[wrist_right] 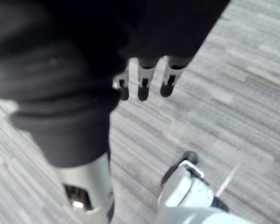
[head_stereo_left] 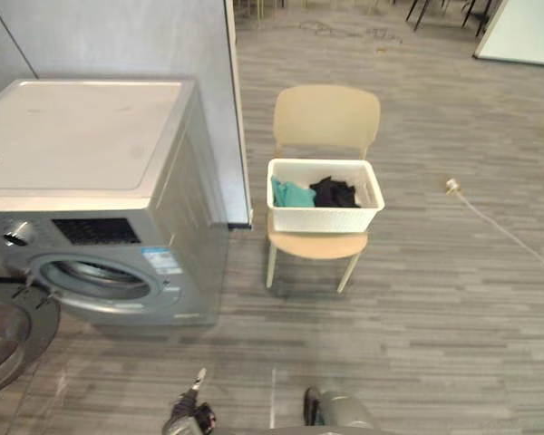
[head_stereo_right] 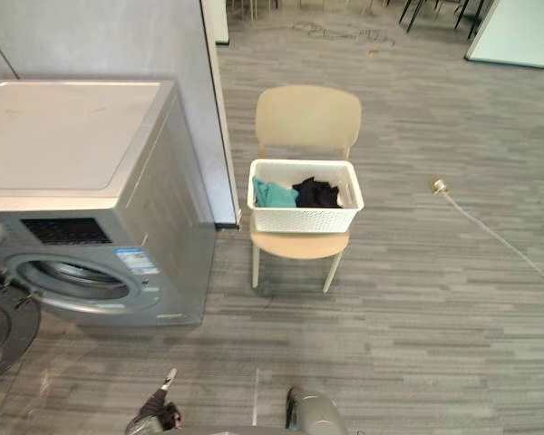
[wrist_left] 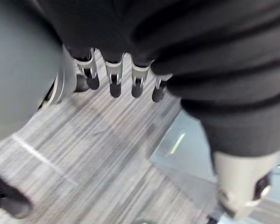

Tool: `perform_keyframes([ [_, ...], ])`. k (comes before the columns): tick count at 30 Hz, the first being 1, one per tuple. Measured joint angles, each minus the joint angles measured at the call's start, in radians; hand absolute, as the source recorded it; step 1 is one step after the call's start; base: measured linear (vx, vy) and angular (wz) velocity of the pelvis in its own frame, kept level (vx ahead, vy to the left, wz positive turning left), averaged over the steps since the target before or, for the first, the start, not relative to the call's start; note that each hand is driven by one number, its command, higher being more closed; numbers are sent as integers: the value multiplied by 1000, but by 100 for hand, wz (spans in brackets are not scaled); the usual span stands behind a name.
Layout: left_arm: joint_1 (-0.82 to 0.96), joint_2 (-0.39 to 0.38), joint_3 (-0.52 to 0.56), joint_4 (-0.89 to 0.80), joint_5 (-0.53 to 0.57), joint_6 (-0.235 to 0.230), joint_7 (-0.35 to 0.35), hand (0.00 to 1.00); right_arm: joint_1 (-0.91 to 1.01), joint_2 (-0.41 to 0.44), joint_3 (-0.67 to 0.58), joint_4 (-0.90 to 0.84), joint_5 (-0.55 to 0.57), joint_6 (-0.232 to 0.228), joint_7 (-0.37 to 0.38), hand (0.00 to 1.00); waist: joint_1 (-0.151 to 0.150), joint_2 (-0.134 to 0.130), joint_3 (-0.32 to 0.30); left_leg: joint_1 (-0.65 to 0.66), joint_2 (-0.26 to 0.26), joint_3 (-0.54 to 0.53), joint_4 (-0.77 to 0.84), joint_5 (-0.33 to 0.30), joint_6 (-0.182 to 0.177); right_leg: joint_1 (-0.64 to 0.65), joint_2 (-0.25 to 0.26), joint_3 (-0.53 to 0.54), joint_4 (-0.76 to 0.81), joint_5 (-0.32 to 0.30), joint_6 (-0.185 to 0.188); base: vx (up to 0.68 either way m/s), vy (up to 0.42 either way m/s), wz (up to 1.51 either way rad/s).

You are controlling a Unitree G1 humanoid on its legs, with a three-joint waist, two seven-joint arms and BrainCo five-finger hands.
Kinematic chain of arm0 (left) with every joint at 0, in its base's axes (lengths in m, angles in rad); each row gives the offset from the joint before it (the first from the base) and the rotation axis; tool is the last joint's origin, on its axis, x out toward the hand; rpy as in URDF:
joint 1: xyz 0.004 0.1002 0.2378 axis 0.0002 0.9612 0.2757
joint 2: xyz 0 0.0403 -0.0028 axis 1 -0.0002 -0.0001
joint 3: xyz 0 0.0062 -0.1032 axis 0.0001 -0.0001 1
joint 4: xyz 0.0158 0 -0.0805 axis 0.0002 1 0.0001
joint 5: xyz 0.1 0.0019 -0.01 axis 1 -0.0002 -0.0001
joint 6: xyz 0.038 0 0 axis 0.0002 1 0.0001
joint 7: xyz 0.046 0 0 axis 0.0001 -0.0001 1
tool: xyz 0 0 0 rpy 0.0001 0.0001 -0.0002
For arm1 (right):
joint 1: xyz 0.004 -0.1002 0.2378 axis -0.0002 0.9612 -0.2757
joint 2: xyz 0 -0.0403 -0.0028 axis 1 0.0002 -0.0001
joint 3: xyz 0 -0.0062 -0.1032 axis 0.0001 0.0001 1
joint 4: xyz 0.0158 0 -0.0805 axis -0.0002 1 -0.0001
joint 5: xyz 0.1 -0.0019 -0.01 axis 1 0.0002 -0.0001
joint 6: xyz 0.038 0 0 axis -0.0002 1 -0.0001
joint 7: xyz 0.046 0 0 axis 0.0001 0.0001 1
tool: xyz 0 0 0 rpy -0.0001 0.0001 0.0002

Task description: Pick up the laundry basket with both hands and put the clothes into the washing machine.

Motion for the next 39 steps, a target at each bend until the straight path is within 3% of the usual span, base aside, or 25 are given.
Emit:
perform_keyframes([
  [2, 14, -1, -39, 5, -22, -1, -1, 0, -41, -7, 40, -16, -9, -4, 4, 0, 10, 8, 1, -61, -131, -17, -12, -90, -34, 27, 12, 20, -38, 0, 2, 156, -52, -60],
  [3, 21, 6, -46, 6, -28, 0, -1, 0, -46, -3, 55, -28, -12, -4, 4, 0, 14, 8, 1, -68, -147, -2, -50, -102, -32, 35, 19, 16, -49, 2, 3, 267, -19, -36],
  [7, 35, -2, -35, 10, -28, 2, 0, 0, -62, 14, 111, -62, -44, -5, 4, 0, 27, 0, 6, -86, -276, 81, -449, -109, -25, 101, 29, 4, -95, -32, 25, 336, 11, 4],
  [8, 54, -15, -12, 17, -29, 4, 0, 0, -81, 14, 111, -63, -47, -5, 4, 0, 39, 0, 3, -63, -308, 56, -495, -65, 32, 110, 25, 33, -93, -53, 50, 351, 102, -39],
  [9, 58, -16, 10, 23, -31, 4, 0, 0, -83, 14, 111, -67, -47, -6, 4, 0, 48, -5, 2, -50, -321, 54, -493, -60, 68, 119, 19, 50, -95, -68, 52, 377, 154, -62],
  [11, 60, -12, 56, 46, -29, 4, 2, 0, -104, 31, 113, -72, -48, -9, 8, 0, 54, -25, -11, -6, -353, 99, -489, -114, 86, 150, -23, 88, -68, -102, 87, 456, 160, -44],
  [13, 52, -1, 60, 58, -27, 4, 2, 0, -108, 45, 127, -72, -48, -10, 14, 0, 55, -45, -7, 52, -385, 119, -505, -155, 91, 99, -54, 110, 116, -115, 114, 477, 141, -19],
  [15, 27, 28, 13, 75, -26, 15, 2, 0, -75, 62, 135, -72, -48, -9, 31, 0, 51, -64, 1, 159, -416, 107, -529, -194, 103, -24, -84, 109, 512, -46, 214, 490, 79, 22],
  [17, 18, 35, -28, 73, -21, 19, 2, 0, -52, 62, 142, -72, -48, -8, 32, 0, 51, -64, -1, 219, -415, 79, -542, -196, 102, -88, -109, 98, 636, -48, 214, 397, -25, 40],
  [19, 3, 39, -60, 74, -16, 20, 2, 0, -49, 54, 140, -77, -48, -8, 31, 0, 47, -61, -4, 271, -404, 65, -584, -196, 101, -143, -174, 65, 598, -56, 199, 359, -80, 37],
  [20, -12, 39, -86, 73, -16, 20, 2, 0, -46, 52, 139, -77, -49, -8, 31, 0, 45, -56, -3, 294, -390, 46, -601, -194, 98, -166, -200, 44, 507, -60, 192, 406, -208, 34],
  [22, -28, 32, -96, 73, -16, 18, 2, 0, -50, 57, 137, -67, -49, -7, 31, 0, 36, -58, -5, 329, -363, 19, -631, -180, 74, -161, -196, 54, 264, -33, 179, 332, -223, 35],
  [23, -28, 37, -101, 71, -16, 17, 2, 0, -45, 67, 137, -61, -49, -6, 31, 0, 25, -80, -18, 338, -364, 8, -638, -169, 52, -125, -194, 60, 78, 59, 165, 274, -262, 48],
  [24, -26, 48, -105, 75, -16, 16, 1, 0, -29, 82, 123, -51, -49, -8, 31, 0, 19, -117, -34, 345, -379, -16, -640, -174, 18, -102, -199, 74, -50, 191, 156, 397, -369, 42],
  [25, -39, 17, -105, 79, -4, 19, -1, 0, -33, 66, 109, -15, -50, -7, 31, 0, 25, -80, -45, 373, -332, -35, -657, -176, -16, -78, -166, 45, -38, 182, 146, 366, -354, 31],
  [28, -42, -8, -123, 107, 16, 21, -18, 0, -35, 32, 106, 19, -74, -3, 31, 0, 20, -32, -58, 397, -295, -40, -705, -129, -61, -48, -130, 18, -70, 169, 124, 215, -231, 10],
  [30, -37, -14, -104, 111, 16, 19, -19, 0, -38, 24, 115, 19, -90, -1, 30, 0, 21, -19, -54, 403, -284, -54, -696, -101, -73, -19, -123, -6, -81, 159, 112, 119, -197, 18],
  [31, -32, -16, -76, 109, 14, 18, -19, 0, -42, 19, 142, 1, -88, 3, 29, 0, 21, -16, -43, 387, -273, -58, -615, -94, -80, 16, -120, -14, -88, 132, 108, 46, -164, 26],
  [33, -22, -12, -67, 80, 13, 11, -19, 0, -32, 21, 215, -89, -81, 12, 26, 0, 20, -24, -28, 314, -251, -74, -429, -92, -81, 35, -121, -15, -88, 107, 106, -41, -104, 16],
  [35, 9, -15, -70, 46, 11, 4, -16, 0, -32, 12, 296, -346, -77, 8, 17, 0, 21, -6, -19, 186, -219, -129, -198, -36, -75, 31, -103, -3, -84, 101, 98, -82, -11, -27],
  [36, 13, -12, -72, 45, 11, 4, -15, 0, -31, 12, 311, -411, -76, 1, 11, 0, 19, -8, -20, 174, -223, -135, -183, -20, -74, 30, -106, 3, -85, 101, 98, -8, 4, -27],
  [39, 37, 2, -75, 27, 11, 0, 6, 0, -38, 21, 347, -708, -90, -53, -30, 0, 3, -16, -21, 166, -211, -110, -266, -89, 9, -9, -117, 35, -89, 102, 97, 10, 42, -6],
])
